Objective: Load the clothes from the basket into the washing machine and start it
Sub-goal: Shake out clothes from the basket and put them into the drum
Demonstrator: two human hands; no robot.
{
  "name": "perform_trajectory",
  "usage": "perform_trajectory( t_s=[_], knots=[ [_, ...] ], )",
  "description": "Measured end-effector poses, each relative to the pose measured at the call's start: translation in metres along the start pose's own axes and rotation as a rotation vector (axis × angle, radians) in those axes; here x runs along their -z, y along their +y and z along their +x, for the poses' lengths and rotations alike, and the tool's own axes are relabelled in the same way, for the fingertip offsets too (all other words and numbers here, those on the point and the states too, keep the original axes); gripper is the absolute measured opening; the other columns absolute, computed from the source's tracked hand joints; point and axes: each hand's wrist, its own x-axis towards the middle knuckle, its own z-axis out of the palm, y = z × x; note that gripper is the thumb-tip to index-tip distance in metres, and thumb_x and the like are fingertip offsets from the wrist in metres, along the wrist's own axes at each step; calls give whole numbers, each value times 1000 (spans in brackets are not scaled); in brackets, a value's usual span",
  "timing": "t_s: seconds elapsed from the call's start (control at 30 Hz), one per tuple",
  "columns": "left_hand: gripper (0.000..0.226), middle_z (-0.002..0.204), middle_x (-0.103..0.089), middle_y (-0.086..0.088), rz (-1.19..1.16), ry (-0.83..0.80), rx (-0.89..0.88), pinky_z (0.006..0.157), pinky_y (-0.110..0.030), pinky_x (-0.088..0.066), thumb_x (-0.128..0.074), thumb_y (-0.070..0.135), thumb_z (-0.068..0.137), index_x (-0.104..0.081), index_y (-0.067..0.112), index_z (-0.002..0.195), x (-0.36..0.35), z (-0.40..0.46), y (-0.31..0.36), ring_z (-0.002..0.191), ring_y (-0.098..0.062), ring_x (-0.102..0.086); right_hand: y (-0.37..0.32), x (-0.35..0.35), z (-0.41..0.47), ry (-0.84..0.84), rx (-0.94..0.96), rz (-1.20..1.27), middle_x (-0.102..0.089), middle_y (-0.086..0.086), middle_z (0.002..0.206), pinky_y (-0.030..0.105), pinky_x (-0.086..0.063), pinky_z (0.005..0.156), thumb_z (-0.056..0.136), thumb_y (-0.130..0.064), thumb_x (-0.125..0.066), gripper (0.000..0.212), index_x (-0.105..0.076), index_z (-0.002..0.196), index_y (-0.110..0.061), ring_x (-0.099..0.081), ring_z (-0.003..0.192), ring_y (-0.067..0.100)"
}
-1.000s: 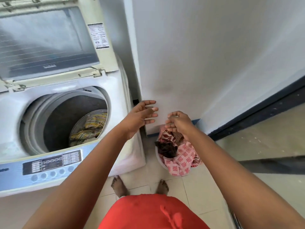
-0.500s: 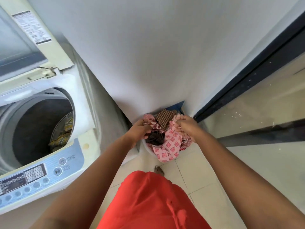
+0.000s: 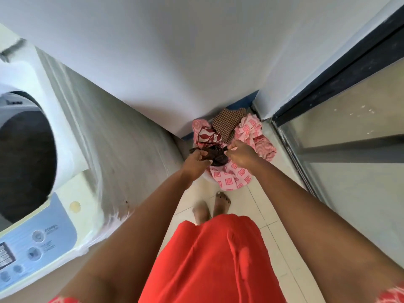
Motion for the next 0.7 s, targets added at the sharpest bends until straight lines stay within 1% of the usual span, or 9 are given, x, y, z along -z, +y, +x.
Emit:
perform_trajectory(
  t_s=[0.07,0.17,0.2,0.23,0.3,0.4,0.5,0.6,0.7],
  knots=[
    [39,121,-56,-4,40,-7,16,81,-24,-44,-58,8,96,-51,8,134,-8,23,-19,101,-16,-54,15,-20,27,-42,14,-107,-61,10,105,26,-38,56,93,-26,-60,27,-57,117,-14,-57,85,24],
    [35,103,-53,6,49,-4,16,70,-15,-43,-56,4,97,-51,8,131,-20,67,-44,91,-9,-51,43,-47,75,-115,43,-237,-62,16,117,26,-37,53,94,-25,-58,35,-56,127,-11,-58,89,27],
    [35,103,-53,7,47,11,9,70,-15,-42,-56,4,97,-51,8,132,-23,80,-49,93,-9,-51,49,-53,86,-139,67,-284,-61,17,120,26,-39,55,95,-23,-57,36,-57,129,-11,-58,89,27],
    [38,109,-52,5,57,15,4,74,-15,-42,-56,5,97,-50,8,135,-27,95,-55,98,-10,-50,58,-62,99,-174,89,-340,-61,17,123,28,-43,60,96,-23,-56,36,-57,130,-11,-57,92,27],
    [45,121,-51,1,77,16,-9,76,-15,-41,-57,5,96,-48,10,140,-35,124,-69,108,-13,-50,76,-76,125,-227,128,-465,-54,18,134,33,-48,84,97,-26,-53,40,-54,137,-17,-53,110,31],
    [51,140,-49,-6,65,10,-26,84,-22,-47,-59,8,94,-46,16,143,-44,157,-88,118,-19,-54,98,-94,153,-259,103,-579,-31,19,148,39,-36,108,97,-30,-54,50,-44,146,-32,-33,132,38],
    [49,138,-49,-7,55,8,-58,74,-21,-53,-58,7,95,-47,17,142,-49,179,-100,102,-13,-59,110,-110,173,-278,140,-624,-30,15,155,39,-22,117,98,-30,-51,52,-39,149,-30,-20,141,36],
    [46,138,-48,-5,51,2,-81,87,-26,-53,-56,6,96,-48,18,140,-52,190,-104,115,-17,-54,113,-118,181,-258,133,-624,-35,17,152,36,-26,114,97,-33,-53,57,-37,150,-19,-21,140,34],
    [44,135,-52,-4,63,15,-96,95,-31,-50,-55,4,96,-50,16,137,-51,189,-102,119,-19,-53,108,-114,179,-244,116,-562,-48,16,137,35,-40,100,93,-36,-59,51,-52,140,-19,-43,125,32]
  ],
)
